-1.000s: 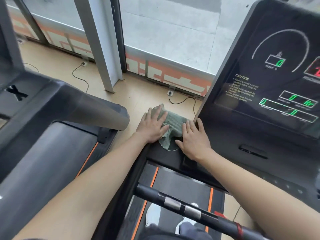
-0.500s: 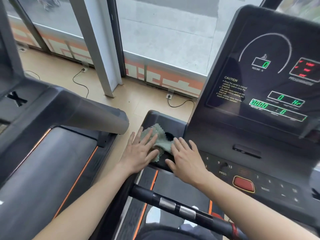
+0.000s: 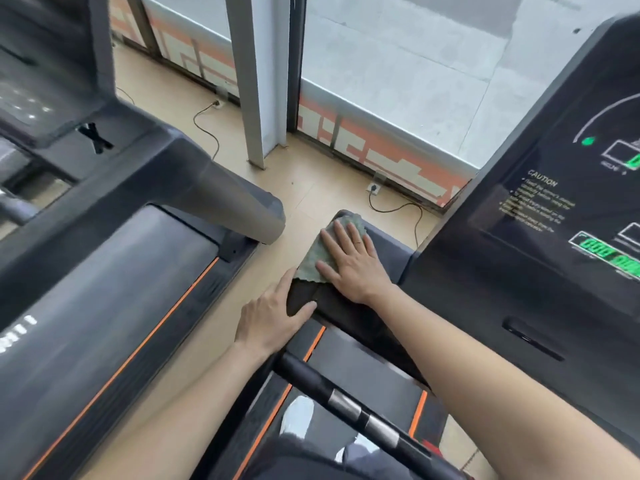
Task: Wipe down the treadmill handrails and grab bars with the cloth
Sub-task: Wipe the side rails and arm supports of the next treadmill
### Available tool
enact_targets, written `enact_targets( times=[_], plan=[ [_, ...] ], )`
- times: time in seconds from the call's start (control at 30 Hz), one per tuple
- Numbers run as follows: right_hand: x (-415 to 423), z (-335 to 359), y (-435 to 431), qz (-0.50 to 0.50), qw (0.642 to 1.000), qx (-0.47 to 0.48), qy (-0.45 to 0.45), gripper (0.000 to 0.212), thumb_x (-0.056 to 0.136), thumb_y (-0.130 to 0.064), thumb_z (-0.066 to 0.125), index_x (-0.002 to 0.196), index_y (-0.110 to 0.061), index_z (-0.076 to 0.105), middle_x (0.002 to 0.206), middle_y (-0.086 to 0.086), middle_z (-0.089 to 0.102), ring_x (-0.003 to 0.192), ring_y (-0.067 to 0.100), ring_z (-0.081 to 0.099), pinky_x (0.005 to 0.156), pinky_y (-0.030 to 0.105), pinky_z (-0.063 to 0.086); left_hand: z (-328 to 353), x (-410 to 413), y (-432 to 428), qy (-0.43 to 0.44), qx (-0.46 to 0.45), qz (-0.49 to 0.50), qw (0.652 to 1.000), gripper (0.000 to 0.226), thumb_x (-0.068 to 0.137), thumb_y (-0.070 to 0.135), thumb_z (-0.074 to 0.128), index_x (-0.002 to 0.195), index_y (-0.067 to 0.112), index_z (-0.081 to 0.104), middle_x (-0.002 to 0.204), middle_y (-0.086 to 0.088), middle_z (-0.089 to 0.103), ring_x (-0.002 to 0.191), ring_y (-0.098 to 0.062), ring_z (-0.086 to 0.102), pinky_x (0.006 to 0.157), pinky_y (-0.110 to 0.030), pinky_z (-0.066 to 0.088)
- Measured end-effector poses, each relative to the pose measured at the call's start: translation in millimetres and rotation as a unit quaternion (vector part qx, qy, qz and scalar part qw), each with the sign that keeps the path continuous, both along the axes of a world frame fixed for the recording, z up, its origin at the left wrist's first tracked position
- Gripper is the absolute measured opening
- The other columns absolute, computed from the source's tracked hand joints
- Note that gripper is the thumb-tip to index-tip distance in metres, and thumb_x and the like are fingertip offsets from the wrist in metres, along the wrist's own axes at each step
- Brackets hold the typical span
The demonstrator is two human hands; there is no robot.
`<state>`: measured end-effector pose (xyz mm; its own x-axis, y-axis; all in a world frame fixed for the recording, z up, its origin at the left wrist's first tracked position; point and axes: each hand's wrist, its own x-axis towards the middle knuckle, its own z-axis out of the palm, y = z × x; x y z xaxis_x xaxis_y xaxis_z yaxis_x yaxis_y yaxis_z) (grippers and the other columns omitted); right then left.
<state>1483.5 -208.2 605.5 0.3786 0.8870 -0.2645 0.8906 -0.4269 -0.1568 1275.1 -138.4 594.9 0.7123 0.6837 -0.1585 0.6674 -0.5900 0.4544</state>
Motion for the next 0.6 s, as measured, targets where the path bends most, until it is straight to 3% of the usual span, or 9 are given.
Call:
enact_targets(
  times=[0.23,0.4,0.6],
  plan=[
    [50.3,9.4,22.3,-0.086,0.996,-0.017,0.021,0.070,0.100,-0.067,0.016,0.159,-0.036,-0.005,0.168,0.000,-0.012,0.153,0.022,-0.017,0.125,0.047,-0.005,-1.8,-1.1,3.6,-0.020,-0.033,0.011,0.999,0.077,0.086,0.072,0.055,0.152,0.039,0.032,0.133,0.005,0.065,0.108,-0.031,0.067,0.085,-0.040,0.054],
    [19.6,2.3,4.4,-0.019,1.000,-0.007,-0.021,0.069,0.100,-0.066,0.010,0.159,-0.036,-0.010,0.167,0.001,-0.018,0.152,0.026,-0.020,0.123,0.055,-0.005,2.8,0.5,1.6,-0.027,-0.041,0.014,0.999,0.069,0.092,0.062,0.054,0.153,0.035,0.036,0.135,0.000,0.065,0.110,-0.032,0.066,0.085,-0.040,0.053],
    [-34.1,-1.6,-36.1,0.006,1.000,-0.025,-0.002,0.072,0.098,-0.069,0.014,0.156,-0.039,-0.017,0.164,0.000,-0.026,0.149,0.026,-0.029,0.122,0.052,-0.013,3.0,-2.6,4.3,-0.056,-0.085,0.025,0.994,0.065,0.090,0.054,0.040,0.151,0.034,0.042,0.131,-0.008,0.068,0.107,-0.036,0.065,0.084,-0.042,0.053]
  ],
)
